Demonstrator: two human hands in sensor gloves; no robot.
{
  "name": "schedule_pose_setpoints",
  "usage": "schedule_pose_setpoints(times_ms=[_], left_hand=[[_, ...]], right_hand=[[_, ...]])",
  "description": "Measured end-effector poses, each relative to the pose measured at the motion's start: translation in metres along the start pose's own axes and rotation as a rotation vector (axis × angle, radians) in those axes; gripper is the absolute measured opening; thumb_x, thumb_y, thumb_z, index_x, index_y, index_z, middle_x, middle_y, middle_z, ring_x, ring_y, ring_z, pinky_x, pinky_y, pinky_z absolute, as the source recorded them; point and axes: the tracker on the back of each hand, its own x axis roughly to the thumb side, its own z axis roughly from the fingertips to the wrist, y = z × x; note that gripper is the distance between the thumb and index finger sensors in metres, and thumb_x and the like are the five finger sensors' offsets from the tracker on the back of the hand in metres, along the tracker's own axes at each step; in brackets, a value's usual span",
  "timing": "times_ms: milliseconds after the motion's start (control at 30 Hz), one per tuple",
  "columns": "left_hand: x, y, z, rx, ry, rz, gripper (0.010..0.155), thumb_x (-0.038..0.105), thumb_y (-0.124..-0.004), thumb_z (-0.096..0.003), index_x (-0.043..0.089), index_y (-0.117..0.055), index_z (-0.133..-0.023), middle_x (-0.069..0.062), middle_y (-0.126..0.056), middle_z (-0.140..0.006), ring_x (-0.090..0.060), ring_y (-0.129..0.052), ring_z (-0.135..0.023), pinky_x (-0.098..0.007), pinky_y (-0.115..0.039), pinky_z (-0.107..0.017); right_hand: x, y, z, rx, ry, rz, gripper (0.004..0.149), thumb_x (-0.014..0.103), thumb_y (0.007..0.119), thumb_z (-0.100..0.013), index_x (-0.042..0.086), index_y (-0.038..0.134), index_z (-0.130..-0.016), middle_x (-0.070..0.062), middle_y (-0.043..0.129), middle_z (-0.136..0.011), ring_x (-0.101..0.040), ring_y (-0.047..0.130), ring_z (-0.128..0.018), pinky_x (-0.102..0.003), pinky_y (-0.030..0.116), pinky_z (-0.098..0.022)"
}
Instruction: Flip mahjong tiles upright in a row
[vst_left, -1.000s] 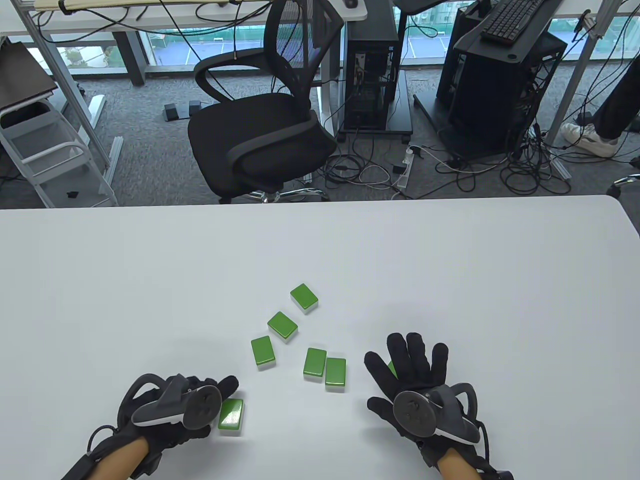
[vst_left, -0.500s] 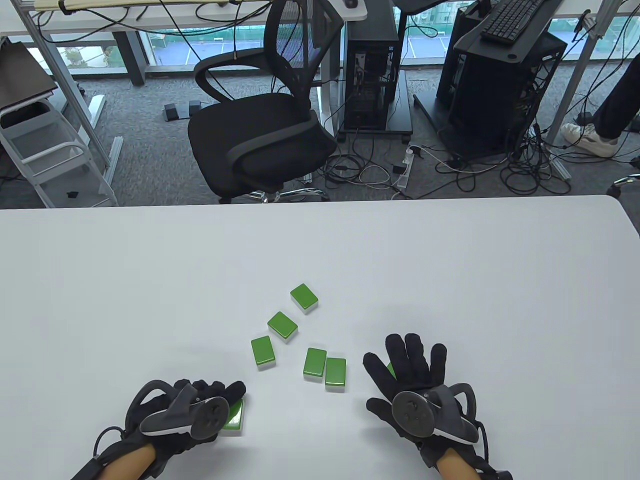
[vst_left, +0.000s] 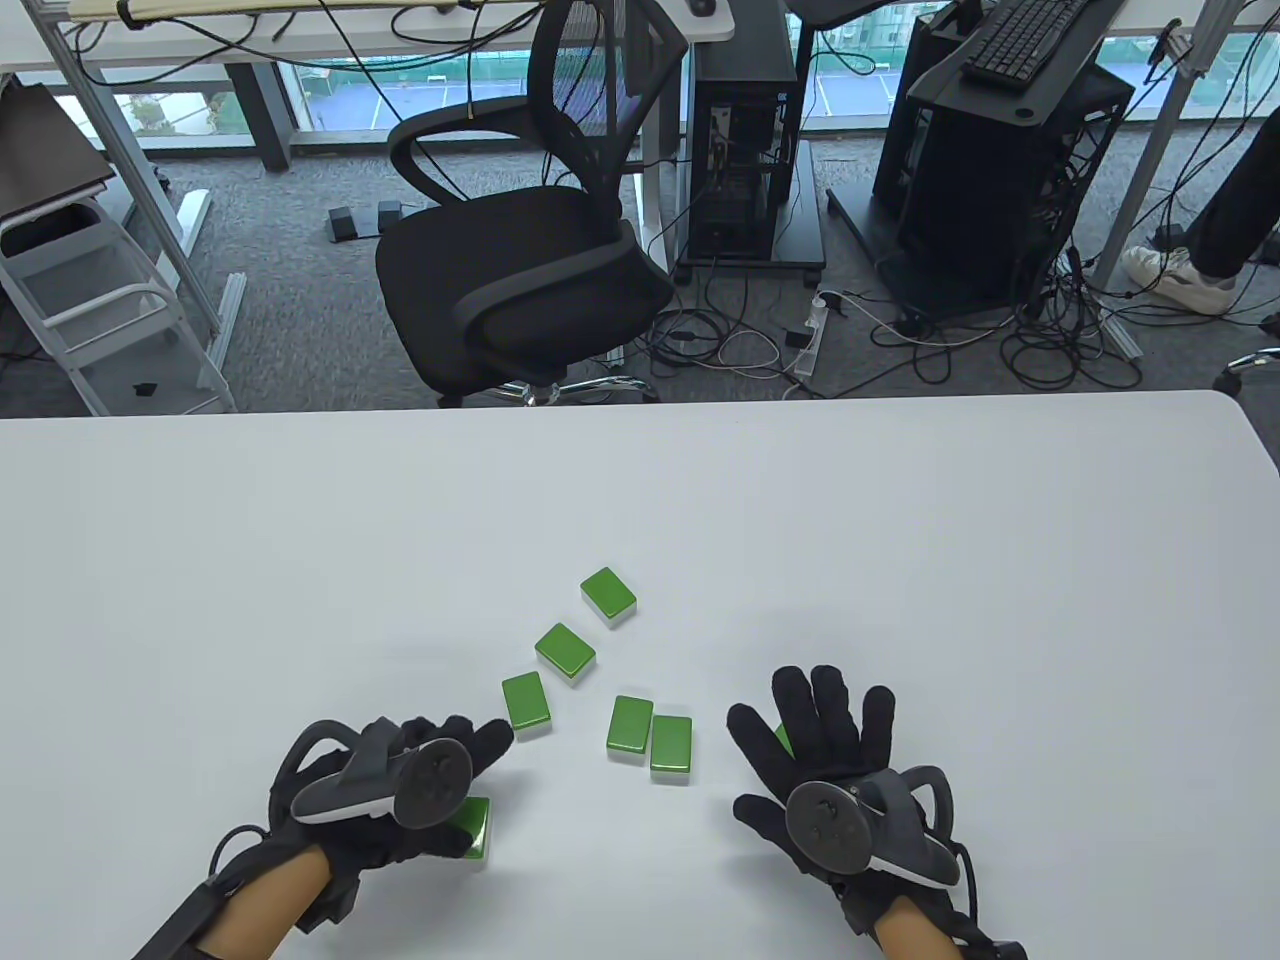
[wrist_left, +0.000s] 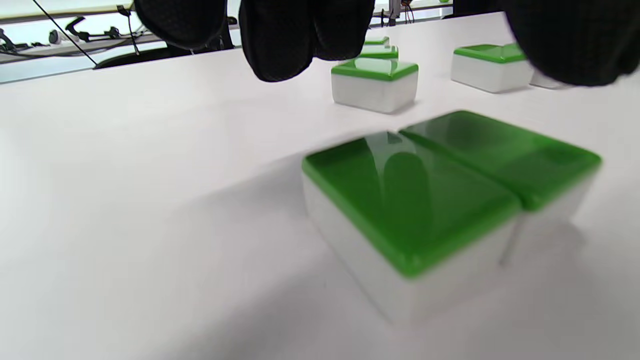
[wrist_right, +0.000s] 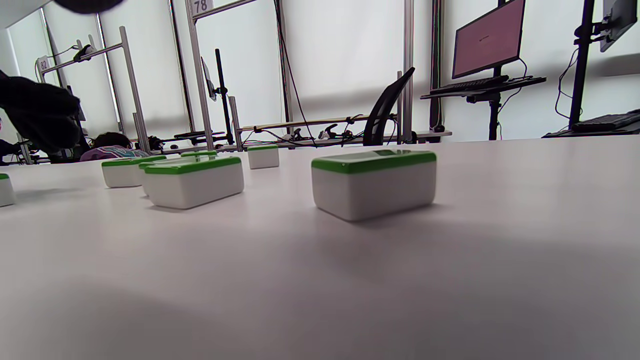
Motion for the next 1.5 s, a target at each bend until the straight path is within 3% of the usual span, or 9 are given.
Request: schedule_pose_setpoints(times_ms=[333,767,1133,1500], left_hand=[[0.004,0.026,-0.062,0.018,0.143,0.009,0.094,0.065,-0.08,-0.0276,0.045,-0.027,-0.103,0.002,-0.059,-0.113,-0.028,-0.076,-0.1,-0.058,-0.065,-0.072],[0.025,0.002,-0.104,-0.103,0.17,-0.097,0.092,0.062,-0.08,-0.0297,0.044,-0.027,-0.103,0.003,-0.068,-0.108,-0.025,-0.084,-0.095,-0.056,-0.068,-0.071],[0.032,-0.004,-0.101,-0.1,0.136,-0.135,0.088,0.056,-0.08,-0.0329,0.043,-0.028,-0.102,0.003,-0.073,-0.104,-0.024,-0.088,-0.089,-0.055,-0.069,-0.07],[0.041,0.011,-0.056,-0.029,-0.038,-0.048,0.088,0.057,-0.081,-0.0315,0.042,-0.031,-0.103,0.002,-0.072,-0.104,-0.024,-0.088,-0.09,-0.054,-0.07,-0.069]], right_hand=[[0.0,-0.002,0.0,-0.025,-0.012,-0.002,0.073,0.062,0.051,-0.047,0.045,0.005,-0.101,-0.001,-0.015,-0.109,-0.036,-0.016,-0.095,-0.069,-0.002,-0.065],[-0.001,0.0,0.0,-0.02,-0.012,-0.002,0.073,0.062,0.051,-0.047,0.045,0.005,-0.101,-0.001,-0.015,-0.109,-0.036,-0.016,-0.095,-0.069,-0.002,-0.065],[-0.002,0.001,0.0,-0.013,-0.013,-0.002,0.073,0.062,0.051,-0.047,0.045,0.005,-0.101,-0.001,-0.014,-0.11,-0.036,-0.016,-0.095,-0.069,-0.002,-0.065],[-0.001,0.002,0.0,-0.002,-0.017,0.004,0.073,0.062,0.051,-0.047,0.045,0.004,-0.101,-0.001,-0.014,-0.11,-0.036,-0.016,-0.095,-0.069,-0.001,-0.065]])
